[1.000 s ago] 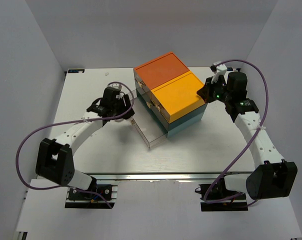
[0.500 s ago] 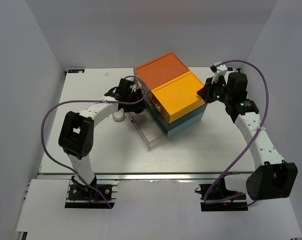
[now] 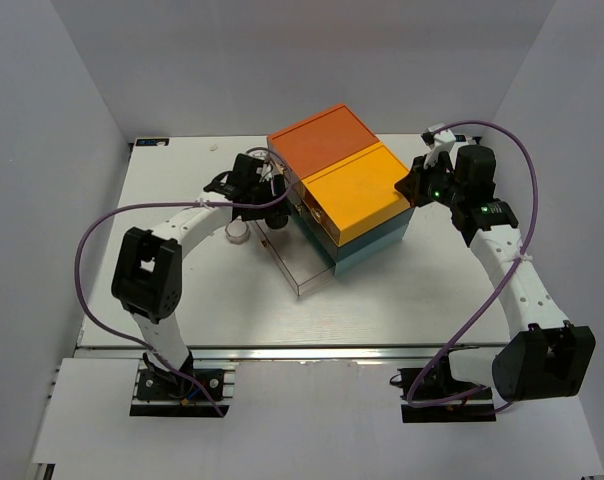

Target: Organize the makeup

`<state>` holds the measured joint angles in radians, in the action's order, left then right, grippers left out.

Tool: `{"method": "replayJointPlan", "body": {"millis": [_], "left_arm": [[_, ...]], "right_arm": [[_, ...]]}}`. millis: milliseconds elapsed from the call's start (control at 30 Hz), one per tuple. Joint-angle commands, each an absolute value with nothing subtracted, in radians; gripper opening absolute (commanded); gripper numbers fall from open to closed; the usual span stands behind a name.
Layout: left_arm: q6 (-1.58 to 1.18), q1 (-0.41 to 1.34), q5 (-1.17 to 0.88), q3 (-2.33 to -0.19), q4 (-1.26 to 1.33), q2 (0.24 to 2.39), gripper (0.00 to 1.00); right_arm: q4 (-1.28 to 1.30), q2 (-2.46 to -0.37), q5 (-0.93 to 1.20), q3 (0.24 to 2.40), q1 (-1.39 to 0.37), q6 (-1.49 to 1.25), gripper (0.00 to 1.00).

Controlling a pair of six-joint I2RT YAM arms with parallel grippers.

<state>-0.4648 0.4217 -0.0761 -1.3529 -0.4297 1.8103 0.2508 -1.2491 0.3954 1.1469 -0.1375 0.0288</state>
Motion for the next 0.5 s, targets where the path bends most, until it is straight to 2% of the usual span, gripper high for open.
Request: {"method": "replayJointPlan", "body": {"millis": [0, 33, 133, 233, 267, 300, 333, 400, 433, 467], "left_arm": [[-0.398, 0.407, -0.112, -1.342, -0.417, 1.695, 0.90], [-0.387, 0.405, -0.117, -1.338, -0.419, 1.689, 0.98], [-0.357, 0.396, -0.133, -1.318, -0.420, 1.674, 0.98], [-0.356, 0.374, -0.123, -1.296, -0.414, 1.652, 0.90], [-0.354, 0.364, -0.112, -1.284, -0.420, 1.637, 0.70], [-0.350, 0.335, -0.089, -1.269, -0.420, 1.622, 0.56], [-0.342, 0.318, -0.071, -1.247, -0.419, 1.586, 0.36], [-0.304, 0.250, -0.072, -1.155, -0.400, 1.542, 0.35], [-0.278, 0.232, -0.060, -1.131, -0.408, 1.526, 0.39], [-0.221, 0.206, -0.055, -1.096, -0.423, 1.508, 0.59]], "right_arm": [[0.213, -1.246, 0.405, 1.149, -0.133, 0.021, 0.00], [0.215, -1.246, 0.405, 1.149, -0.133, 0.021, 0.00], [0.212, -1.246, 0.405, 1.144, -0.133, 0.020, 0.00], [0.215, -1.244, 0.405, 1.143, -0.133, 0.023, 0.00], [0.216, -1.241, 0.402, 1.144, -0.133, 0.025, 0.00], [0.216, -1.239, 0.399, 1.143, -0.133, 0.028, 0.00], [0.219, -1.236, 0.397, 1.144, -0.133, 0.029, 0.00], [0.216, -1.233, 0.396, 1.138, -0.132, 0.032, 0.00], [0.215, -1.232, 0.394, 1.135, -0.132, 0.032, 0.00], [0.213, -1.232, 0.396, 1.131, -0.132, 0.032, 0.00]]}}
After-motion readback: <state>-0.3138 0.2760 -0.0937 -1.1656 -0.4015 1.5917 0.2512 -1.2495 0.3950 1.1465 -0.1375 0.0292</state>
